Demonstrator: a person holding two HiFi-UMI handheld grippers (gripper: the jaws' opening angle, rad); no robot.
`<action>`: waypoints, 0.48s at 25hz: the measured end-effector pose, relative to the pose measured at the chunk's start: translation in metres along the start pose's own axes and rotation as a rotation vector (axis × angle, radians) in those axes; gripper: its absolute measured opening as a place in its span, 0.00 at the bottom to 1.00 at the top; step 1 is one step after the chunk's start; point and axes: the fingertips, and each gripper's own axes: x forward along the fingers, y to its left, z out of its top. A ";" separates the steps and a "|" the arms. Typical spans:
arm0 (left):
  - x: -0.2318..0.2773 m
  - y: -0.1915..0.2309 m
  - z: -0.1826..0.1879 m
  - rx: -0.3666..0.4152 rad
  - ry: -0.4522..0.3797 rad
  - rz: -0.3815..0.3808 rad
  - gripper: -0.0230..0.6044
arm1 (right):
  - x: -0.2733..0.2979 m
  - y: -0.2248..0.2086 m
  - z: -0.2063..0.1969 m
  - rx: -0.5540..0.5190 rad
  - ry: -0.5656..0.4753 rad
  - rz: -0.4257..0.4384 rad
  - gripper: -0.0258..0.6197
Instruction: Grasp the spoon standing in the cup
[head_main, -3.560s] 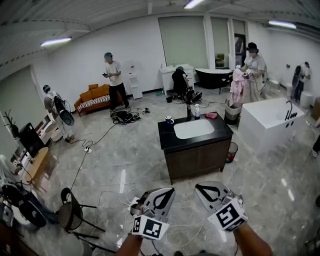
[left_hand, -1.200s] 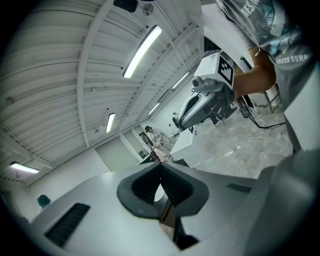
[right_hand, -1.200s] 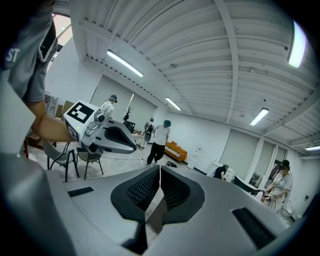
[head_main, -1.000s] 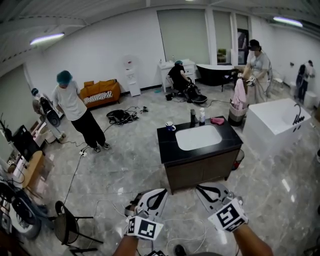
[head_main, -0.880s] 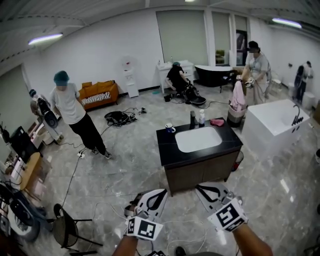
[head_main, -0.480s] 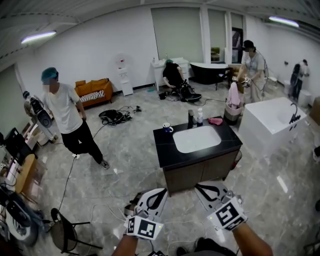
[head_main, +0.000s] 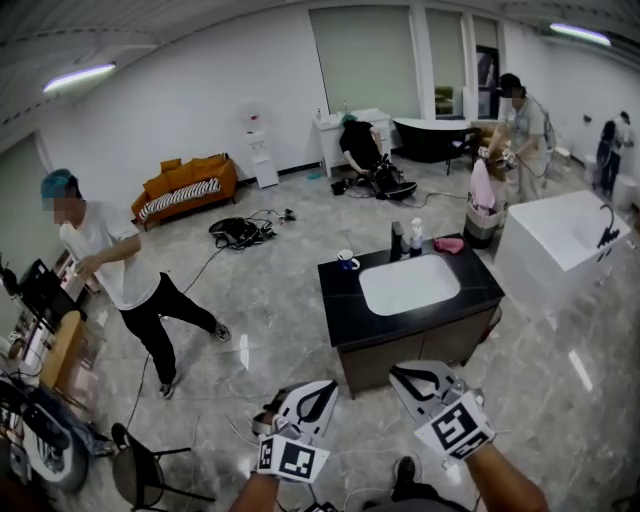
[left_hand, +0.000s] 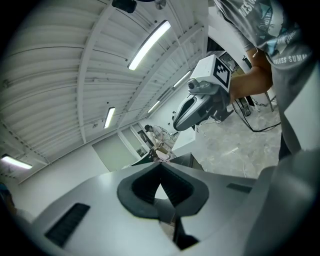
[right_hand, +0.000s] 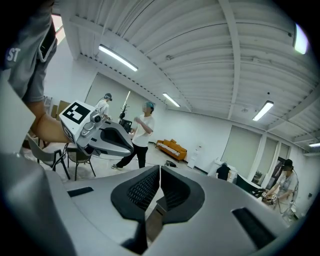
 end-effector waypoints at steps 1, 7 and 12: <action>0.007 0.003 -0.002 0.002 0.005 -0.001 0.04 | 0.005 -0.006 -0.003 0.003 0.000 0.003 0.09; 0.053 0.023 -0.013 -0.004 0.030 0.007 0.04 | 0.035 -0.046 -0.018 0.017 -0.002 0.033 0.09; 0.088 0.041 -0.018 -0.001 0.046 0.029 0.04 | 0.056 -0.082 -0.028 0.013 -0.015 0.055 0.09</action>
